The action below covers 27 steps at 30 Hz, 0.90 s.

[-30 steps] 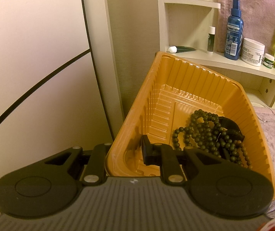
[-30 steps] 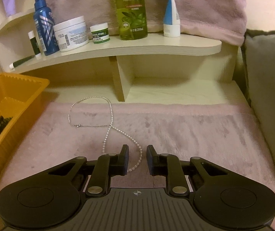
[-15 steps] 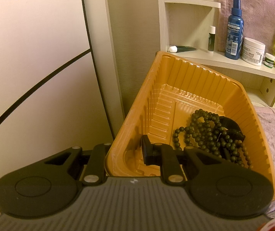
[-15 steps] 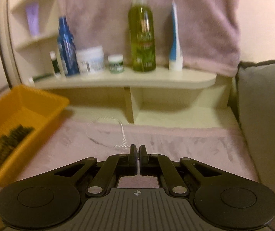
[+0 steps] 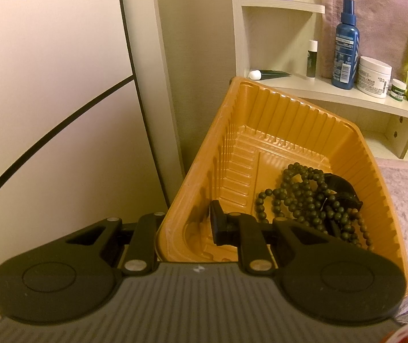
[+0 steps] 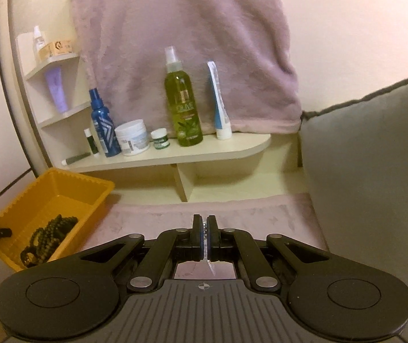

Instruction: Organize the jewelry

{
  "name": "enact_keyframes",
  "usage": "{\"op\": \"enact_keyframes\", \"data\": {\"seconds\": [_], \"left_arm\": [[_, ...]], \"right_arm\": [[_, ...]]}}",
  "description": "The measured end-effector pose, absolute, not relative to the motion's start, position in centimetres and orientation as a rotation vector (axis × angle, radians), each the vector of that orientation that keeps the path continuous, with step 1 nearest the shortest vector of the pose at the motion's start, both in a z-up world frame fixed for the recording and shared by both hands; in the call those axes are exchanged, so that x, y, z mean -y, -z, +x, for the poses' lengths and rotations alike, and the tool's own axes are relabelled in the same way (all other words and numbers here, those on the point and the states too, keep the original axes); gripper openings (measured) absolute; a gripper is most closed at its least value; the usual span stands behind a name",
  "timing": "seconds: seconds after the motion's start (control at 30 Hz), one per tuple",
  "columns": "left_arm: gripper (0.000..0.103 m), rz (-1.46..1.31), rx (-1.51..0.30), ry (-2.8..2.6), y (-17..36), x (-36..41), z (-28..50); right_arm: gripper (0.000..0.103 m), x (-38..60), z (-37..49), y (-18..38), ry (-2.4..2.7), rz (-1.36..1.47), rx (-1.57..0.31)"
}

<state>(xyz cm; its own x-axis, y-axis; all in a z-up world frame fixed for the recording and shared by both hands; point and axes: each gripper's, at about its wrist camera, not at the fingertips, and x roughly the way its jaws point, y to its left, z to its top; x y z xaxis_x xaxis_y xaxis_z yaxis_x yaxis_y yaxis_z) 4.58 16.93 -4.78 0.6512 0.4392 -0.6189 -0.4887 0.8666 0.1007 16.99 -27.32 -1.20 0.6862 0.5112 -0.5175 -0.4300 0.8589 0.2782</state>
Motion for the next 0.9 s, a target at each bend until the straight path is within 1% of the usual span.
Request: {"op": "enact_keyframes", "data": {"seconds": [0.13, 0.4, 0.5, 0.6, 0.7, 0.77, 0.8, 0.9], "left_arm": [[0.016, -0.075, -0.683, -0.527, 4.8, -16.9, 4.6], [0.016, -0.085, -0.68, -0.527, 4.7, -16.9, 4.6], [0.016, -0.087, -0.68, -0.527, 4.7, -16.9, 4.5], [0.016, -0.086, -0.681, -0.529, 4.7, -16.9, 4.5], [0.016, -0.085, -0.681, -0.527, 4.7, -16.9, 4.5], [0.016, -0.084, -0.68, -0.526, 4.7, -16.8, 4.5], [0.016, -0.084, -0.68, -0.526, 4.7, -16.8, 4.5], [0.016, -0.085, -0.68, -0.526, 4.7, -16.8, 4.5]], "right_arm": [[0.002, 25.4, 18.1, 2.9, -0.563, 0.154, -0.653], [0.002, 23.3, 20.1, 8.2, -0.488, 0.088, -0.824], [0.002, 23.6, 19.9, 9.2, -0.485, 0.076, -0.873], [0.003, 23.9, 19.4, 9.4, -0.481, 0.073, -0.867], [0.01, 23.8, 19.3, 9.4, -0.485, 0.073, -0.87], [0.02, 23.6, 19.1, 9.3, -0.499, 0.064, -0.868], [0.022, 23.4, 19.0, 9.2, -0.503, 0.057, -0.865], [0.023, 22.9, 18.9, 9.3, -0.511, 0.01, -0.852]]}}
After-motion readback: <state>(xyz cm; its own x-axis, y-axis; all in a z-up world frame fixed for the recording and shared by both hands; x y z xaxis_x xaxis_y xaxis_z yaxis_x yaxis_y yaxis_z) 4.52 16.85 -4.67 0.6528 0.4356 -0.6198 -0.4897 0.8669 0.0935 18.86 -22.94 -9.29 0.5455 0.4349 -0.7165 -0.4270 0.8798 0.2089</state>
